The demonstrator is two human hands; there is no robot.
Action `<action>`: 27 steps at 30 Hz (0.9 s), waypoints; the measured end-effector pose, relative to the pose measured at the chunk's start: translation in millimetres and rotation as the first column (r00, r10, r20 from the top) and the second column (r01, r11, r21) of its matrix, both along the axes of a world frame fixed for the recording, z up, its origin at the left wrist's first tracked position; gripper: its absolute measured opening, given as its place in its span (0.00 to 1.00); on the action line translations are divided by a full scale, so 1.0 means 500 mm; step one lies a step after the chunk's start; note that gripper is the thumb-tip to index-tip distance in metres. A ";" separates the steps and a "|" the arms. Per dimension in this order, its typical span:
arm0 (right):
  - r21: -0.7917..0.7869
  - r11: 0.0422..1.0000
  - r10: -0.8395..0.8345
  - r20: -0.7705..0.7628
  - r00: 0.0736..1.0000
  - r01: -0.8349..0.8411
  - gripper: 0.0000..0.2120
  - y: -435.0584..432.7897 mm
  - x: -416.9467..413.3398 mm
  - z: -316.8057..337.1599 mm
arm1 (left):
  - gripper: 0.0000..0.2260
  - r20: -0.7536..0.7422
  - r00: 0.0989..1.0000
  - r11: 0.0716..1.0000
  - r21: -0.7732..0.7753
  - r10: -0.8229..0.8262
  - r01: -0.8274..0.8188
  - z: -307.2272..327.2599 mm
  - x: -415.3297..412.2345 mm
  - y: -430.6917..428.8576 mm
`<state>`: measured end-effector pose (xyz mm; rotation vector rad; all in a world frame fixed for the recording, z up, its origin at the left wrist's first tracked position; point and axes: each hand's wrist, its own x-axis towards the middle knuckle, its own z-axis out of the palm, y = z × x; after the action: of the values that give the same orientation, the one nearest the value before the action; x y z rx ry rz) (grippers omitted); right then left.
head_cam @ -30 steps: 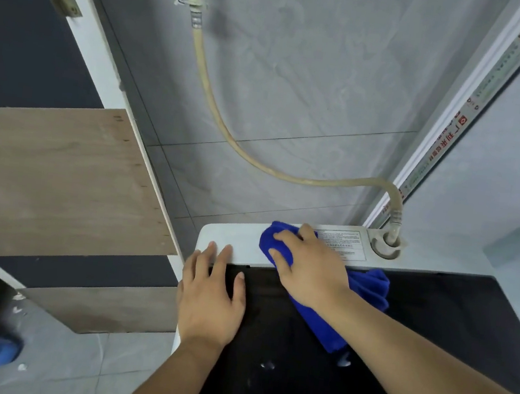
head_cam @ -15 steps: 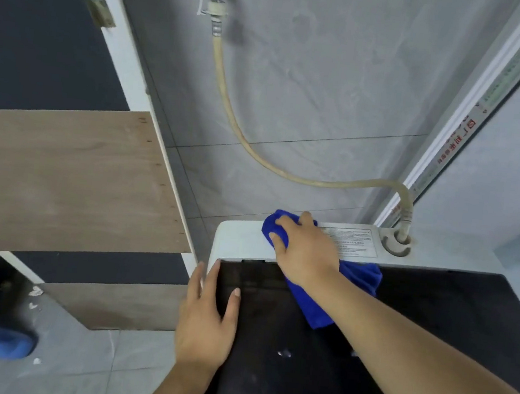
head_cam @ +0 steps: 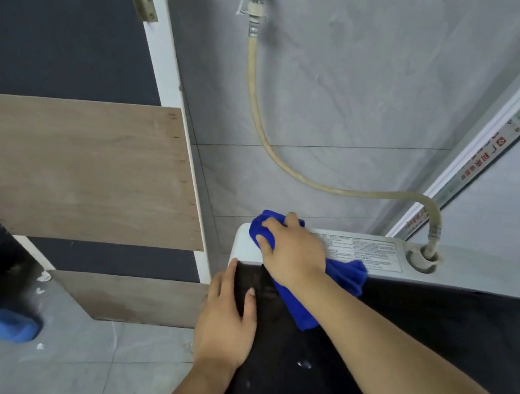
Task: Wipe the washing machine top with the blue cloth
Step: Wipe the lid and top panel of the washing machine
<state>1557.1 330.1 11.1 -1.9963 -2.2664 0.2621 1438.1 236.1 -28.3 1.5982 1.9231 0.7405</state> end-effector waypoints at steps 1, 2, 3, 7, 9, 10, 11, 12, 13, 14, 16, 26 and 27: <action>-0.009 0.999 0.034 -0.008 0.999 -0.034 0.18 -0.010 0.004 0.002 | 0.23 0.024 1.000 1.000 0.003 0.000 0.000 0.001 -0.002 -0.001; -0.020 0.997 0.069 -0.022 0.997 -0.069 0.19 -0.027 0.014 0.001 | 0.23 0.044 0.999 1.000 0.007 -0.001 0.001 0.001 -0.004 -0.001; -0.027 0.995 0.094 -0.036 0.995 -0.095 0.19 -0.045 0.027 -0.002 | 0.23 0.059 0.998 1.000 0.006 -0.004 0.004 0.000 -0.006 0.000; -0.019 1.000 0.018 -0.034 0.999 -0.018 0.18 -0.045 0.047 -0.006 | 0.22 0.071 0.997 1.000 0.020 -0.008 0.007 -0.006 -0.009 0.006; -0.007 1.000 -0.009 -0.017 1.000 0.009 0.18 -0.003 0.024 -0.008 | 0.22 0.065 0.998 1.000 0.020 -0.006 0.005 -0.005 -0.009 0.006; -0.002 1.000 0.006 -0.006 1.000 -0.006 0.18 0.013 0.009 -0.008 | 0.22 0.067 0.998 1.000 0.024 0.001 -0.002 -0.004 -0.009 0.006; 0.002 1.000 0.029 0.001 1.000 -0.029 0.19 0.023 -0.002 -0.008 | 0.22 0.074 0.997 1.000 0.029 0.006 -0.008 -0.004 -0.009 0.006; 0.002 0.998 0.055 -0.002 0.998 -0.055 0.19 0.025 -0.009 -0.008 | 0.22 0.080 0.997 0.999 0.032 0.007 -0.010 -0.003 -0.009 0.005; 0.001 0.996 0.085 -0.016 0.996 -0.085 0.19 0.020 -0.009 -0.006 | 0.22 0.082 0.997 1.000 0.028 0.010 -0.012 -0.002 -0.009 0.004; -0.004 0.993 0.120 -0.036 0.992 -0.121 0.19 0.007 -0.005 -0.004 | 0.22 0.083 0.996 1.000 0.022 0.018 -0.020 -0.002 -0.009 0.004; -0.019 0.983 0.182 -0.078 0.980 -0.184 0.19 -0.026 0.011 -0.007 | 0.23 0.084 0.996 0.999 0.006 0.033 -0.034 -0.004 -0.009 0.004; 0.018 0.991 0.137 -0.106 0.985 -0.136 0.18 0.022 -0.029 -0.009 | 0.23 0.042 0.999 1.000 -0.011 0.023 -0.022 0.001 -0.007 0.007; 0.004 0.988 0.151 -0.108 0.983 -0.151 0.19 0.006 -0.018 -0.004 | 0.23 0.042 0.999 1.000 -0.018 0.022 -0.021 0.003 -0.006 0.007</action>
<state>1548.2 333.0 9.0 -1.7673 -2.3523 0.3789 1435.1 239.6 -27.0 1.5415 1.9147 0.7583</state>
